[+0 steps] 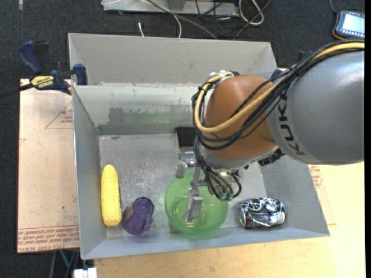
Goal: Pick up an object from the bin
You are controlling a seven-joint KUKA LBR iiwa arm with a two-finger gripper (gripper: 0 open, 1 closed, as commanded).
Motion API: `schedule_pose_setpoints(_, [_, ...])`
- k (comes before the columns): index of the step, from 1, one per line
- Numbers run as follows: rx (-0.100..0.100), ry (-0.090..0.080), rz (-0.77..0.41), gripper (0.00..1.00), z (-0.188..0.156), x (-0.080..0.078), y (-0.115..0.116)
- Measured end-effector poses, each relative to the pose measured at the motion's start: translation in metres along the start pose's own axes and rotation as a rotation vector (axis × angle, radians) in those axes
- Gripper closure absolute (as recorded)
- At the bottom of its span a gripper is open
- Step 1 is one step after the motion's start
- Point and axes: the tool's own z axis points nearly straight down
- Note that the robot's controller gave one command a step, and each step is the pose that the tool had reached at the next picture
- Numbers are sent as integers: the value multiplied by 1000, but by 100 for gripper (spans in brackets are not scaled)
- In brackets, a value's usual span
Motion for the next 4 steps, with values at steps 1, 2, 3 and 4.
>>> schedule_pose_setpoints(1, [-1, -6, -134, 0, 93, 6, -14])
schedule_pose_setpoints(2, [-2, -12, -278, 100, 109, 5, 6])
schedule_pose_setpoints(3, [-2, -12, -278, 100, 109, 5, 6])
schedule_pose_setpoints(4, [-4, -14, -174, 100, 129, -7, 32])
